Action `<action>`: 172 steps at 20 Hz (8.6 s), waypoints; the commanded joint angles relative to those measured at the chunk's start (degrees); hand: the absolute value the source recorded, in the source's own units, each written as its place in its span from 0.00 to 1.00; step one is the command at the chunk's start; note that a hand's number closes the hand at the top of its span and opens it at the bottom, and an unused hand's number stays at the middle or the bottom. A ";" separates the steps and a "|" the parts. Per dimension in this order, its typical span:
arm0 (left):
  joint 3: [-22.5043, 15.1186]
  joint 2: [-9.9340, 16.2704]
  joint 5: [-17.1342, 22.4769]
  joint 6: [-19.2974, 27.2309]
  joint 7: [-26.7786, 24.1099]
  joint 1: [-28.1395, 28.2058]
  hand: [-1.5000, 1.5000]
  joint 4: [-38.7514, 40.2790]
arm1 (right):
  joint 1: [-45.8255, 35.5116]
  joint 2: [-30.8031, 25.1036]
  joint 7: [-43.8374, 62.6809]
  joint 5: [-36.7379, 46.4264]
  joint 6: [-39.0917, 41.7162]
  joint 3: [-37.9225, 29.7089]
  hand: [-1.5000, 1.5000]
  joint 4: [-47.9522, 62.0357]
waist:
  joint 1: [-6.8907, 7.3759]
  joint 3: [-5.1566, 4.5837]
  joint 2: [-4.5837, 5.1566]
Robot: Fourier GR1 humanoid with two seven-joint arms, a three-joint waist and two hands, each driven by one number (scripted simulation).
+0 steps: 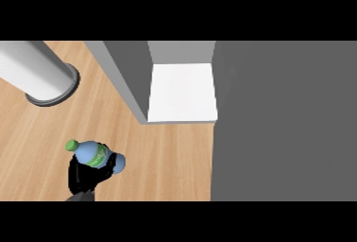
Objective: Pick up the bottled water, place it into the cabinet and close the cabinet
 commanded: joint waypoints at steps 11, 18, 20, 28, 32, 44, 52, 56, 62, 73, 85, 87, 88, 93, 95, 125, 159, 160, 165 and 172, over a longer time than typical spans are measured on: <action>-3.82 7.57 -4.36 -10.38 0.75 -1.75 1.00 -1.50 | 4.95 -0.59 2.87 -8.52 -0.48 -3.45 0.00 -10.73 | 0.47 0.12 -0.31; -7.12 4.97 -5.02 -5.57 9.64 -4.12 1.00 -11.43 | 5.21 -1.65 1.67 -11.07 0.13 -5.81 0.00 -9.38 | 0.53 0.12 -0.31; -8.29 3.89 -5.92 -4.37 11.46 -5.89 1.00 -11.48 | 5.81 -1.24 3.83 -10.58 -2.22 -3.70 0.00 -12.46 | 0.35 0.06 -0.16; -16.60 -3.84 -9.71 11.70 22.60 -6.19 1.00 -26.41 | 2.76 -1.91 2.43 -8.42 -2.20 -4.18 0.00 -8.39 | 0.78 0.13 -0.25; -19.73 -3.94 -8.59 17.79 24.34 -10.71 1.00 -27.36 | 2.44 -2.46 2.48 -10.01 -1.17 -4.47 0.00 -7.67 | 0.19 0.10 -0.15; -26.15 -4.01 -8.82 35.41 26.07 -24.83 1.00 -14.52 | 3.29 -1.41 2.38 -10.85 -1.65 -3.99 0.00 -10.63 | -1.09 0.02 0.23; -23.91 -4.01 -6.31 38.01 30.30 -37.59 1.00 -2.22 | -0.34 -2.62 3.02 -12.89 -1.86 -4.00 0.00 -5.04 | -1.13 0.07 0.33; -23.63 -4.01 -2.27 35.28 22.84 -37.09 1.00 4.03 | -0.59 -3.39 3.03 -13.06 -0.48 -5.55 0.00 -3.75 | -1.48 0.05 0.46; -20.10 -4.01 -2.23 37.26 21.82 -46.32 1.00 13.37 | 2.58 -3.39 2.81 -14.50 1.97 -5.02 0.00 -5.43 | -2.44 0.05 0.54; -18.80 -3.70 -3.61 40.01 19.41 -57.21 0.00 27.90 | 0.98 -4.21 2.09 -12.94 2.57 -4.26 0.00 -3.65 | -4.11 0.05 1.38; -18.64 -1.86 -4.79 37.14 16.81 -60.55 0.00 33.72 | 0.17 -3.80 2.66 -14.30 0.89 -4.80 0.00 -4.97 | -3.34 0.01 1.13; -17.20 -3.79 -3.78 36.89 14.34 -60.94 0.00 33.31 | -1.93 -4.02 1.36 -11.97 2.49 -4.50 0.00 -1.10 | -3.88 0.04 1.53; -17.13 -1.34 -3.82 33.27 13.48 -59.89 0.00 33.02 | -2.70 -3.66 2.85 -11.87 -0.26 -3.17 0.00 -3.59 | -2.81 0.00 1.45; -14.55 -2.90 -2.15 31.69 7.90 -60.63 0.00 30.73 | -1.26 -1.20 0.75 -8.79 2.32 -3.43 0.00 -3.38 | -3.13 0.04 1.05; -14.90 -3.98 -2.47 29.89 6.71 -60.04 0.00 30.83 | -2.29 -3.56 2.69 -10.40 0.50 -4.53 0.00 -5.61 | -2.61 0.01 1.03; -46.10 -3.29 9.31 38.17 7.20 -14.04 0.00 -24.18 | -1.18 -1.20 6.51 -11.96 -1.62 -7.35 0.00 -8.43 | 1.12 0.06 -0.53; -33.46 39.36 19.06 20.48 9.69 19.94 0.00 -67.21 | -0.99 -6.69 11.09 -4.66 16.01 6.50 1.00 -16.92 | 1.47 -0.32 -1.07; -33.14 39.72 18.53 20.44 8.74 21.20 0.00 -66.55 | -1.30 -6.97 12.09 -4.61 15.08 7.96 1.00 -17.26 | 1.92 -0.36 -0.88; -29.30 42.71 21.24 18.48 8.25 24.97 0.00 -68.04 | -3.48 -8.16 13.16 -3.77 16.34 11.38 1.00 -18.32 | 2.00 -0.60 -1.41; -26.27 45.64 24.32 14.81 8.02 29.26 0.00 -69.95 | -10.70 -10.36 16.41 -2.03 15.55 16.51 1.00 -17.08 | 3.28 -0.91 -1.78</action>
